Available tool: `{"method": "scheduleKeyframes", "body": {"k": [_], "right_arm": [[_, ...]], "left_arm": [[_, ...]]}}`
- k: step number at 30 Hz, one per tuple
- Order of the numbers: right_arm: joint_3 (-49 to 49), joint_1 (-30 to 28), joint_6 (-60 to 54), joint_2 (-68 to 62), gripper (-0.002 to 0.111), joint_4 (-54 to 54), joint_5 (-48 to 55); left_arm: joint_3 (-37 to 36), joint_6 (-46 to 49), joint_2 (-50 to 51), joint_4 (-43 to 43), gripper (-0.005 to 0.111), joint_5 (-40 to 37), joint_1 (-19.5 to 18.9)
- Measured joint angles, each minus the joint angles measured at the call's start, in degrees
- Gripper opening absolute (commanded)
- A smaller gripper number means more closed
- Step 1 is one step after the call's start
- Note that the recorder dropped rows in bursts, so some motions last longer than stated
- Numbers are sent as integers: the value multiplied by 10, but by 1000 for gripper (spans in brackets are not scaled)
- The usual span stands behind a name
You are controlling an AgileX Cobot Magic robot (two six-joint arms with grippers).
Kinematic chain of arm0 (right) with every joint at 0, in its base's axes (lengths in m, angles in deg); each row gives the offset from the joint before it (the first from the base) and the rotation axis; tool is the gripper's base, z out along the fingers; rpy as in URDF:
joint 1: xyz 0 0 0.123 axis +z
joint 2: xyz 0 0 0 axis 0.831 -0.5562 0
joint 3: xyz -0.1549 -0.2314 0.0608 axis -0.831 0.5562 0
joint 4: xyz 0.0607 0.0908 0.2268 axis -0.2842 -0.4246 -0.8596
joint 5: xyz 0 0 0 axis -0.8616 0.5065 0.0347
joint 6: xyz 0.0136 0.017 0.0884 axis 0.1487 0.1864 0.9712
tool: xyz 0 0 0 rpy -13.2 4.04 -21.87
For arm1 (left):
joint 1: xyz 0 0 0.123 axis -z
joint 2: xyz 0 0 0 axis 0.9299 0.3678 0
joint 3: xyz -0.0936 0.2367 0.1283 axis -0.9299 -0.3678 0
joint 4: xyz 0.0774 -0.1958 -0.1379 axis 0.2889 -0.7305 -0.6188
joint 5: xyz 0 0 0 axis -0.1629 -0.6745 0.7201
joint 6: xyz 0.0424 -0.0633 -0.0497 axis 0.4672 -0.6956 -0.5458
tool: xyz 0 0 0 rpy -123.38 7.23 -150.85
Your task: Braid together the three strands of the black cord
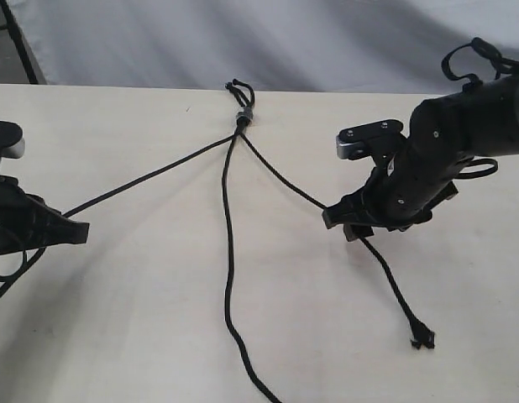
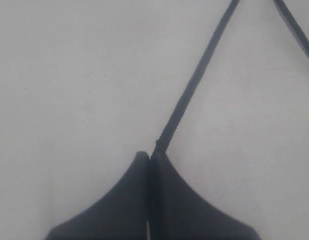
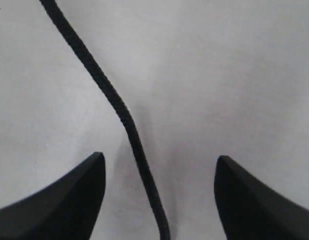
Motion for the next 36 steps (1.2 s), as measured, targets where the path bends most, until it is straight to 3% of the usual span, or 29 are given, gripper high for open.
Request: {"method": "scheduleKeyframes", "body": {"k": [5,10,15,18,20,22,30,36], "right_arm": [[0,39,-48,39,61,-50,24],[0,201,-73,57,61,-73,42],[0,300,-74,-8,61,-74,30],[0,314,-74,-29,50,-74,28],[0,319,-74,-33,24,-73,26],[-1,321,-74,-35,0,-69,24],[-40,321,-71,-28,-1,-19,103],[-81,303,23,33,-1,157,126]], "left_arm": [[0,-3,0,-6,0,4,0],[0,-7,66,-13,0,9,0],[0,-17,101,-17,2,19,0],[0,-23,101,-17,21,19,0],[0,-26,101,-17,34,11,0],[0,-28,101,-17,40,10,0],[0,-30,101,-17,40,10,0],[0,-31,101,-17,40,9,0]]}}
